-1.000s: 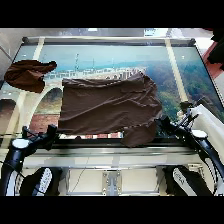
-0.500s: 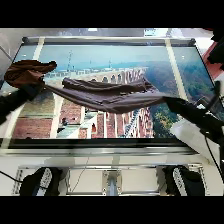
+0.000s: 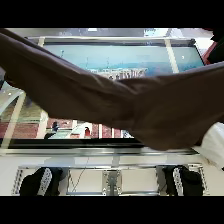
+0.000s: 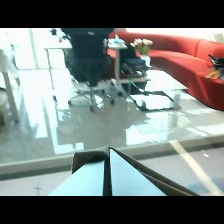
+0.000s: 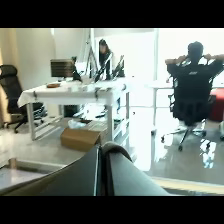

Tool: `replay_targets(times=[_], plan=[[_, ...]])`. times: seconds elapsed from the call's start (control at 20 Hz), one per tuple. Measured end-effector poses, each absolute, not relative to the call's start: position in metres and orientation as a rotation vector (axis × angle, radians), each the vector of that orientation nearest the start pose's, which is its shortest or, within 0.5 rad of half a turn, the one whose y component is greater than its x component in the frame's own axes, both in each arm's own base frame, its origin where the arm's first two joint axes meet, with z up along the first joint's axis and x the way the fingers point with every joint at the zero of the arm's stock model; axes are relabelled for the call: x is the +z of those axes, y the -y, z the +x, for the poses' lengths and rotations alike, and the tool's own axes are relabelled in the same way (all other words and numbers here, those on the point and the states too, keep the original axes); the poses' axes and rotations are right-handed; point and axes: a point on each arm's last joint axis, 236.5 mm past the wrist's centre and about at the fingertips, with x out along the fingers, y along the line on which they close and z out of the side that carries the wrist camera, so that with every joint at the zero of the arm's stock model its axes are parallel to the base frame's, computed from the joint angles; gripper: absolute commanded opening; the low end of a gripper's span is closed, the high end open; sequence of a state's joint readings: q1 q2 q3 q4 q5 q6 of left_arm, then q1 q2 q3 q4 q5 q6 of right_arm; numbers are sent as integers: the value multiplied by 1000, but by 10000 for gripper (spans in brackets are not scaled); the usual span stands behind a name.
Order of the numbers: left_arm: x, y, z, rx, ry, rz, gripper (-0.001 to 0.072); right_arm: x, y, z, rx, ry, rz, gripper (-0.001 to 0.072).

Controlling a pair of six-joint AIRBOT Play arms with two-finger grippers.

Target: Fold the shirts.

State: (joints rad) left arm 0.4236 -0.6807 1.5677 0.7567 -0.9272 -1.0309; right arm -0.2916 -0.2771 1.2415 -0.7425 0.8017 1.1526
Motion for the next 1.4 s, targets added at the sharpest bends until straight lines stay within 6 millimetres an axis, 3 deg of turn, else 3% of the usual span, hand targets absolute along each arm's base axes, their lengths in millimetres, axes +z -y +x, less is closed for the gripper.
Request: replay_targets(times=[0.05, 0.15, 0.25, 0.3, 0.4, 0.55, 0.7, 0.85, 1.0, 1.1, 1.25, 1.4], plan=[[497, 22, 274, -172, 133, 63, 13, 482, -75, 172, 278, 302, 74, 27], [488, 19, 276, -163, 79, 70, 13, 482, -66, 192, 261, 263, 84, 26], [453, 14, 295, -180, -60, 32, 13, 458, -60, 231, 275, 141, 114, 27], [428, 9, 309, -189, -142, 3, 13, 437, -57, 257, 290, 53, 142, 27], [371, 0, 339, -211, -303, -73, 13, 382, -53, 310, 330, -135, 221, 27], [265, -3, 389, -243, -541, -167, 13, 275, -57, 377, 393, -410, 320, 27], [167, -5, 438, -196, -710, -182, 13, 166, -66, 424, 392, -613, 392, 27], [95, -8, 481, -109, -776, -188, 13, 82, -71, 461, 326, -713, 447, 27], [51, -7, 514, -54, -781, -204, 13, 27, -71, 489, 248, -743, 471, 26], [35, -7, 527, -35, -778, -209, 13, 5, -70, 501, 215, -751, 466, 27], [27, -10, 537, -16, -775, -188, 13, -3, -66, 514, 195, -736, 447, 27], [34, -15, 539, -11, -782, -133, 14, 10, -68, 522, 223, -718, 417, 27]])
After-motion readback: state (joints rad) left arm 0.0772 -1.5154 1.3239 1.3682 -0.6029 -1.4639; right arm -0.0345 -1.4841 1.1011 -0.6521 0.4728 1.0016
